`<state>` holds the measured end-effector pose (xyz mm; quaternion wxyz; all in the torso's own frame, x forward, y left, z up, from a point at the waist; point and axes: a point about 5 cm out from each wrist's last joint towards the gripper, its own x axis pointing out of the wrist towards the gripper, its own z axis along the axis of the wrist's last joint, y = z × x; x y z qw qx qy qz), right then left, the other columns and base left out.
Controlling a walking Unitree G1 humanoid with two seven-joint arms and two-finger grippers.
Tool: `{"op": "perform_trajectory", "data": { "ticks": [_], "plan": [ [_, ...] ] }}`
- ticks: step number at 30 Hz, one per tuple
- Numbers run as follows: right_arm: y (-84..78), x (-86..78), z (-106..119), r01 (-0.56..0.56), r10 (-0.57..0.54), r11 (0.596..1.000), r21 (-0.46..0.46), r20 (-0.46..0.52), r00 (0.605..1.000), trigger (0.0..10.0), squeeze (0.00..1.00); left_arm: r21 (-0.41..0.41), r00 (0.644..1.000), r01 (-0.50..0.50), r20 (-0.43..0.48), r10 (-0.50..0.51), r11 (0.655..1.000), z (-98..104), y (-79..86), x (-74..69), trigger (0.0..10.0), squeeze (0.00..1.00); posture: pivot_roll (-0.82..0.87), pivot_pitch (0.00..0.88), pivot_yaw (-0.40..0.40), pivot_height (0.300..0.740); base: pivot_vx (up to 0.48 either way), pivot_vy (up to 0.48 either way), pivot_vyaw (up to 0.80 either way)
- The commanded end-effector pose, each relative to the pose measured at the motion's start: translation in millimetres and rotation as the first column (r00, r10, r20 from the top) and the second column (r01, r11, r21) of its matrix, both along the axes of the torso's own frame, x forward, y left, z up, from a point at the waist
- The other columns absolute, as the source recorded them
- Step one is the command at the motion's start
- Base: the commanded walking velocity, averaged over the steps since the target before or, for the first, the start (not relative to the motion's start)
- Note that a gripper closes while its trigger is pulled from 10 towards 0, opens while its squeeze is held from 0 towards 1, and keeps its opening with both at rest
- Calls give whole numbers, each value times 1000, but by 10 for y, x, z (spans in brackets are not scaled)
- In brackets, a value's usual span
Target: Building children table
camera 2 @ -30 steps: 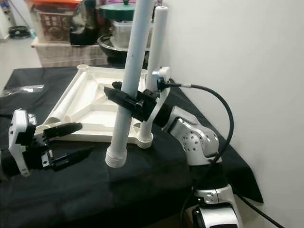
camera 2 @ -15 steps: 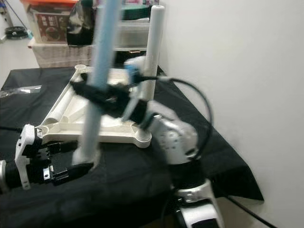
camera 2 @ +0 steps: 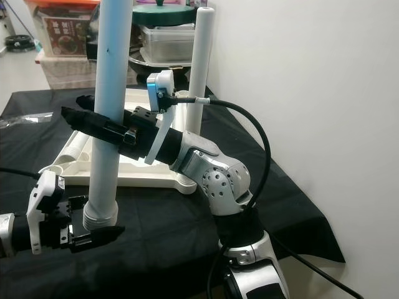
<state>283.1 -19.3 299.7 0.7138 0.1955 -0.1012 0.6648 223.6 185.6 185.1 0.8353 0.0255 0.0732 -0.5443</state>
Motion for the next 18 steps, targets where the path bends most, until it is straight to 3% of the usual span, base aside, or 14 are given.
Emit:
{"op": "perform_trajectory", "data": {
  "ticks": [1, 5, 6, 15, 16, 17, 18],
  "plan": [
    [-1, -46, 89, -14, 13, 1000, 16, 36, 999, 0, 0, 25, 1000, 16, 3, -16, 1000, -7, -1, 10, 1882, 0, 68, 0, -51, 740, 0, 0, 0],
    [2, -53, 91, -17, 16, 1000, 17, 38, 999, 0, 0, 26, 1000, 16, 6, -16, 1000, -6, -4, 15, 1882, 0, 70, 0, -51, 740, 0, 0, 0],
    [10, -64, 83, -23, 22, 1000, 15, 36, 999, 0, 0, 35, 1000, 25, 14, -26, 999, -11, -5, 12, 0, 0, 72, 0, -52, 740, 0, 0, 0],
    [24, -83, 76, -29, 29, 999, 20, 30, 999, 0, 0, 36, 999, 26, 33, -27, 999, -1, -5, 30, 0, 0, 70, 0, -51, 740, 0, 0, 0],
    [34, -96, 61, -36, 36, 999, 6, 22, 999, 0, 0, 45, 999, 28, 45, -30, 999, 4, -11, 39, 3569, 0, 70, 0, -51, 740, 0, 0, 0],
    [41, -97, 44, -39, 39, 999, -7, 8, 999, 10000, 0, 54, 998, 28, 52, -31, 998, 4, -14, 46, 9529, 0, 70, 0, -51, 740, 0, 0, 0],
    [41, -93, 35, -40, 40, 999, -10, -3, 999, 10000, 67, 60, 998, 27, 56, -30, 998, 3, -15, 50, 10000, 0, 70, 0, -51, 740, 0, 0, 0]
  ]
}}
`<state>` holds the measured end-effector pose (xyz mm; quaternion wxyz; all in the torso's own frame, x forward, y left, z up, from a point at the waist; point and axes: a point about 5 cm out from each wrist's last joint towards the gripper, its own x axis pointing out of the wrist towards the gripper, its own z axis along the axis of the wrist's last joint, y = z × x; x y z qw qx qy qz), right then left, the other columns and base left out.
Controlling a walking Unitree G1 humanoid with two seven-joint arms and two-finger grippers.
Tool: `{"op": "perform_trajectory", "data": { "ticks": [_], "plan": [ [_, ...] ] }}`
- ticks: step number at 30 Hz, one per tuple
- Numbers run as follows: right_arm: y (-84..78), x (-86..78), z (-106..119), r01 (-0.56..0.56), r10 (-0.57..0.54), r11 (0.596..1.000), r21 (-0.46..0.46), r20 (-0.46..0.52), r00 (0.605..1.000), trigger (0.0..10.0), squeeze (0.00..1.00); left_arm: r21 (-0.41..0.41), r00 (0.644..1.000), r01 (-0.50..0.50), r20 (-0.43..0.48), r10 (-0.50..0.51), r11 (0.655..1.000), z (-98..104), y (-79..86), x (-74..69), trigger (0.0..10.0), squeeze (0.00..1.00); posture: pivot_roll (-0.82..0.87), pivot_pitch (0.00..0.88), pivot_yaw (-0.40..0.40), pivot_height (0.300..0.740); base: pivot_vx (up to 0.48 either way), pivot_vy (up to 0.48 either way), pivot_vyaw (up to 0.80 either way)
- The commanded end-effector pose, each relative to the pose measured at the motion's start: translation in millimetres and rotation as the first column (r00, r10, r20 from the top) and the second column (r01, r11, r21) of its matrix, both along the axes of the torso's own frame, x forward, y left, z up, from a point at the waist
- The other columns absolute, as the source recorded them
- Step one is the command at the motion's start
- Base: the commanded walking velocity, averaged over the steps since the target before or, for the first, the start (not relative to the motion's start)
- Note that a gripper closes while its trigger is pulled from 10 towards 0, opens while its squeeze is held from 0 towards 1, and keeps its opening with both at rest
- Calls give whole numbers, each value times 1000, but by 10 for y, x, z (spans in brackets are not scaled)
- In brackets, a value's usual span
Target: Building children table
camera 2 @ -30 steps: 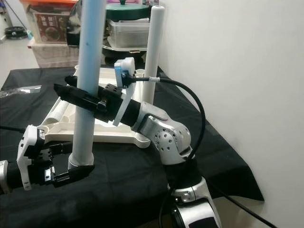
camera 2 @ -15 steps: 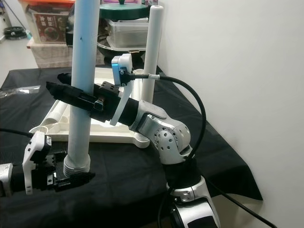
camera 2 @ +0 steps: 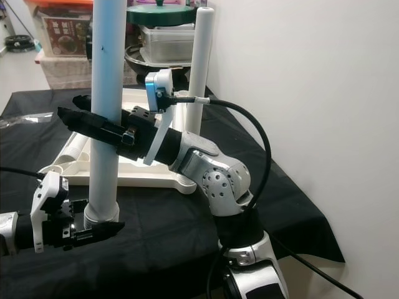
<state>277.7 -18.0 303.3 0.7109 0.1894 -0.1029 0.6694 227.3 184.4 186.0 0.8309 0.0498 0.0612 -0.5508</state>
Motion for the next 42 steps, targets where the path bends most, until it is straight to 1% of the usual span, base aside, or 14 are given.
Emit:
{"op": "perform_trajectory", "data": {
  "ticks": [1, 3, 4, 5, 10, 16, 24, 26, 32, 33, 34, 36, 37, 42],
  "plan": [
    [28, -39, -1, -31, 31, 1000, -4, -16, 999, 10000, 67, 33, 1000, 8, 12, -9, 999, -6, -3, 13, 10000, 0, 70, 0, -51, 740, 0, 0, 0],
    [28, -39, -1, -31, 31, 1000, -4, -16, 999, 10000, 67, 33, 1000, 8, 12, -9, 999, -6, -3, 13, 10000, 0, 70, 0, -51, 740, 0, 0, 0],
    [22, -32, -14, -29, 29, 999, -14, -18, 999, 10000, 1000, 44, 1000, 9, 18, -10, 999, -8, -1, 15, 10000, 0, 71, 0, -51, 740, 0, 0, 0],
    [12, -35, -57, -40, 39, 998, -42, -17, 999, 10000, 0, 54, 1000, 9, 26, -10, 999, 1, 4, 15, 10000, 0, 77, 0, -56, 740, 0, 0, 0],
    [-1, -67, -132, -66, 65, 995, -79, -16, 998, 10000, 0, 69, 999, 13, 39, -16, 998, 20, 12, 12, 10000, 0, 77, 0, -56, 740, 0, 0, 0],
    [53, -145, -304, -105, 99, 989, -107, -58, 993, 10000, 0, 82, 997, 39, 57, -44, 996, 50, -12, 11, 10000, 0, 79, 0, -53, 740, 0, 0, 0],
    [107, -171, -397, -106, 97, 988, -112, -87, 991, 10000, 0, 74, 996, 48, 70, -53, 996, 86, -44, 32, 10000, 0, 82, 0, -50, 740, 0, 0, 0],
    [150, -178, -460, -80, 70, 991, -109, -89, 994, 10000, 0, 59, 995, 55, 76, -60, 997, 106, -77, 47, 10000, 0, 79, 0, -46, 740, 0, 0, 0],
    [159, -178, -495, -63, 54, 992, -110, -83, 995, 10000, 0, 59, 994, 68, 76, -73, 996, 106, -89, 47, 10000, 0, 80, 0, -44, 740, 0, 0, 0],
    [159, -178, -497, -60, 51, 993, -106, -85, 995, 4784, 0, 62, 994, 71, 75, -75, 996, 99, -90, 47, 10000, 0, 80, 0, -44, 740, 0, 0, 0],
    [161, -172, -495, -54, 45, 994, -100, -86, 995, 1569, 0, 64, 994, 73, 72, -77, 995, 91, -89, 46, 10000, 0, 79, 0, -44, 740, 0, 0, 0],
    [162, -168, -494, -49, 41, 994, -96, -86, 995, 1569, 0, 65, 994, 74, 71, -78, 995, 85, -89, 45, 10000, 0, 79, 0, -44, 740, 0, 0, 0],
    [162, -161, -489, -45, 37, 995, -90, -87, 995, 0, 0, 67, 994, 76, 68, -80, 995, 75, -89, 42, 10000, 0, 79, 0, -44, 740, 0, 0, 0],
    [153, -142, -460, -36, 30, 997, -72, -84, 996, 0, 0, 81, 994, 82, 61, -87, 993, 39, -81, 29, 10000, 0, 78, 0, -45, 740, 0, 0, 0]
  ]
}}
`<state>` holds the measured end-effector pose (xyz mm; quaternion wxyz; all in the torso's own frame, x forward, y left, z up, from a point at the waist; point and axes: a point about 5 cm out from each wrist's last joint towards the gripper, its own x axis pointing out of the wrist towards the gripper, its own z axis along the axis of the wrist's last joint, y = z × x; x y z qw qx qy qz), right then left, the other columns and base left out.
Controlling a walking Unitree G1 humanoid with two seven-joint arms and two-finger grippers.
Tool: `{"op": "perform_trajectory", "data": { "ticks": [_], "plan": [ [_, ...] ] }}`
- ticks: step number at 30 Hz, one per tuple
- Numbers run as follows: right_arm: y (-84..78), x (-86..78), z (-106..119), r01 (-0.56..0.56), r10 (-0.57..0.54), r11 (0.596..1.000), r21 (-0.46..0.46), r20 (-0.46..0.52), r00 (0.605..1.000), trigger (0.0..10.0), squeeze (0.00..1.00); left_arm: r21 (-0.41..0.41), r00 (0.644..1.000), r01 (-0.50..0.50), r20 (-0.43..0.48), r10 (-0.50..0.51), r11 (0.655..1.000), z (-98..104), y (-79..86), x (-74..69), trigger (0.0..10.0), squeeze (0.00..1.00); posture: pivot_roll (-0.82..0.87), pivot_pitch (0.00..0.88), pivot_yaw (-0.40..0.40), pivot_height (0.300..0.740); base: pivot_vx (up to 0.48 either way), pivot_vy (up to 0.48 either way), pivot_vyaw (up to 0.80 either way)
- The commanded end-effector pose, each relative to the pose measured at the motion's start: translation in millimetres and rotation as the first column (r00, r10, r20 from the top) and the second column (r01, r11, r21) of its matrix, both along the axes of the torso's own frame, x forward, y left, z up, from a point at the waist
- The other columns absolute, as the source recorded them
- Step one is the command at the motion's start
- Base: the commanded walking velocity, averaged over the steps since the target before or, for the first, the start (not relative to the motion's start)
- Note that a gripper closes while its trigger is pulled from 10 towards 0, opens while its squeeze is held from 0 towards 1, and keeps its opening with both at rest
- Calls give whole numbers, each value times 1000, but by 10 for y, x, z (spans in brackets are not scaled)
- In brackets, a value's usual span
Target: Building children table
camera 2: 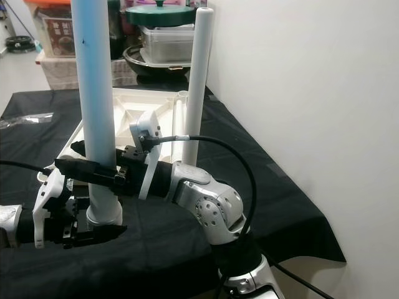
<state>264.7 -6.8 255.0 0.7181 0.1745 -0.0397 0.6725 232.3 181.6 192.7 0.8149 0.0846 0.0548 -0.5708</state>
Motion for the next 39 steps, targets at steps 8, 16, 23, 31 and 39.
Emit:
{"op": "perform_trajectory", "data": {
  "ticks": [8, 16, 23, 31, 39],
  "plan": [
    [9, -6, 9, -9, 9, 1000, 27, -3, 1000, 0, 0, 56, 999, 11, 40, -13, 998, -33, -6, -17, 10000, 0, 78, 0, -47, 740, 0, 0, 0],
    [-143, 125, 66, 107, -109, 993, 42, 28, 994, 0, 0, 26, 977, -178, 119, 174, 984, 43, 172, 132, 10000, 1000, 82, 0, -55, 740, 0, 0, 0],
    [-338, 470, 188, 540, -542, 840, 51, 128, 831, 0, 0, -125, 889, -426, 128, 440, 896, 99, 326, 125, 10000, 1000, 87, 0, -63, 740, 0, 0, 0],
    [-425, 591, 94, 746, -732, 666, 5, 198, 652, 10000, 0, -225, 572, -782, 112, 813, 581, -118, 360, 237, 10000, 0, 96, 0, -67, 740, 0, 0, 0],
    [-427, 682, 90, 877, -838, 467, 111, 371, 400, 10000, 0, -195, 515, -825, 124, 848, 530, -267, 232, 223, 10000, 0, 123, 0, -74, 740, 0, 0, 0]
  ]
}}
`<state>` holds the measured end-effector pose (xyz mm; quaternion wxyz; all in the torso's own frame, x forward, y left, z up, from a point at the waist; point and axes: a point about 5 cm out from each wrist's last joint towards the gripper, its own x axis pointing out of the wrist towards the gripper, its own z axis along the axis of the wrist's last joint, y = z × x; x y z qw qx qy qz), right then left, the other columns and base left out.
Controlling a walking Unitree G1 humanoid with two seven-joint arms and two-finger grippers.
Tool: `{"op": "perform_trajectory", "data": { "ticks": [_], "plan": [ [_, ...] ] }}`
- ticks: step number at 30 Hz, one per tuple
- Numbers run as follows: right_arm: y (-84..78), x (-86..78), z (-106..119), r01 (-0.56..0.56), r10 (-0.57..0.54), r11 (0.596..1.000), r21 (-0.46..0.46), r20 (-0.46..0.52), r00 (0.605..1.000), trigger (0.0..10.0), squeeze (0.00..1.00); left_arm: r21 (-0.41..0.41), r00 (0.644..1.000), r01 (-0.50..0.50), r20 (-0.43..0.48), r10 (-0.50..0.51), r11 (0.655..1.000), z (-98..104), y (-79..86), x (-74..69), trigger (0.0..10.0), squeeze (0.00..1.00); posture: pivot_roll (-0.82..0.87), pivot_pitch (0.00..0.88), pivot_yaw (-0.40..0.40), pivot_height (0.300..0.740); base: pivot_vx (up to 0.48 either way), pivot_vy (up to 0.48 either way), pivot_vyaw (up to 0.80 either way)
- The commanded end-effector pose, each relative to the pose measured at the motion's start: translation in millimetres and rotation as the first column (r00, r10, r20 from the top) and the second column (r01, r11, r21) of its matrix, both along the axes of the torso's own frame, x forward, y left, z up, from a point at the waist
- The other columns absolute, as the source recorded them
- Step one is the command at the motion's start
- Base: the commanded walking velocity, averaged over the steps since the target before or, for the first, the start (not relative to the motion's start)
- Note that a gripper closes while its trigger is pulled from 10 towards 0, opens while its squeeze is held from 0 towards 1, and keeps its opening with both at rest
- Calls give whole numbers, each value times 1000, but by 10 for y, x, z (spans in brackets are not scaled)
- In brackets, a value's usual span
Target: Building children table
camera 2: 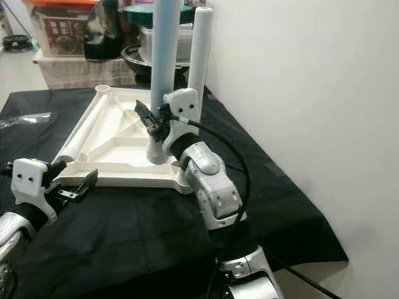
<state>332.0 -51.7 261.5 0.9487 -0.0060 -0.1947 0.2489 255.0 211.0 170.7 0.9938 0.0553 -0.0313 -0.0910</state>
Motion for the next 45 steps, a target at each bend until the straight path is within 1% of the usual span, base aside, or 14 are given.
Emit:
{"op": "perform_trajectory", "data": {
  "ticks": [1, 12, 15, 20, 21, 23, 24, 26, 28, 31, 34, 36, 38, 45],
  "plan": [
    [21, 9, 25, 52, -49, 998, -38, 77, 996, 10000, 0, 11, 1000, 13, -9, -13, 1000, -46, -63, -4, 10000, 0, 123, 0, -74, 740, 0, 0, 0],
    [285, -22, -72, 39, -13, 994, -103, 240, 971, 10000, 0, 40, 1000, 21, 12, -22, 999, -60, -216, 55, 10000, 0, 144, 0, -79, 740, 0, 0, 0],
    [569, -107, -183, 3, 94, 962, -274, 339, 936, 10000, 0, 58, 999, 22, 29, -24, 998, -63, -273, 78, 10000, 0, 145, 0, -78, 740, 0, 0, 0],
    [710, -141, -230, 9, 150, 935, -354, 419, 895, 10000, 0, 59, 999, 25, 33, -27, 998, -70, -300, 83, 10000, 0, 147, 0, -77, 740, 0, 0, 0],
    [782, -158, -297, 42, 194, 898, -439, 480, 856, 10000, 0, 59, 999, 27, 33, -29, 998, -76, -312, 86, 10000, 0, 151, 0, -77, 740, 0, 0, 0],
    [782, -158, -297, 42, 194, 898, -439, 480, 856, 10000, 0, 59, 999, 27, 33, -29, 998, -76, -312, 86, 10000, 0, 151, 0, -77, 740, 0, 0, 0],
    [836, -138, -414, 87, 248, 835, -543, 513, 822, 10000, 0, 61, 999, 30, 33, -32, 998, -80, -323, 92, 10000, 0, 149, 0, -75, 740, 0, 0, 0],
    [836, -138, -414, 87, 248, 835, -543, 513, 822, 10000, 0, 61, 999, 30, 33, -32, 998, -80, -323, 92, 10000, 0, 149, 0, -75, 740, 0, 0, 0],
    [772, 42, -659, 195, 273, 669, -717, 481, 833, 10000, 0, 66, 999, 36, 32, -38, 997, -95, -338, 96, 10000, 0, 149, 0, -83, 740, 0, 0, 0],
    [536, 309, -828, 296, 178, 465, -834, 416, 892, 10000, 0, 68, 999, 32, 32, -34, 997, -113, -346, 104, 10000, 0, 146, 0, -83, 740, 0, 0, 0],
    [503, 337, -847, 305, 167, 435, -847, 409, 897, 10000, 0, 68, 999, 31, 32, -33, 997, -115, -348, 105, 10000, 0, 146, 0, -83, 740, 0, 0, 0],
    [353, 437, -899, 331, 98, 355, -875, 387, 917, 10000, 0, 66, 998, 42, 33, -44, 997, -127, -384, 104, 10000, 0, 142, 0, -86, 740, 0, 0, 0],
    [288, 477, -907, 341, 62, 334, -879, 381, 922, 10000, 0, 67, 998, 46, 34, -48, 997, -132, -398, 104, 10000, 0, 142, 0, -86, 740, 0, 0, 0],
    [175, 583, -806, 371, -89, 393, -841, 366, 926, 10000, 0, 62, 998, 51, 37, -53, 997, -136, -418, 95, 10000, 0, 142, 0, -91, 740, 0, 0, 0]
  ]
}}
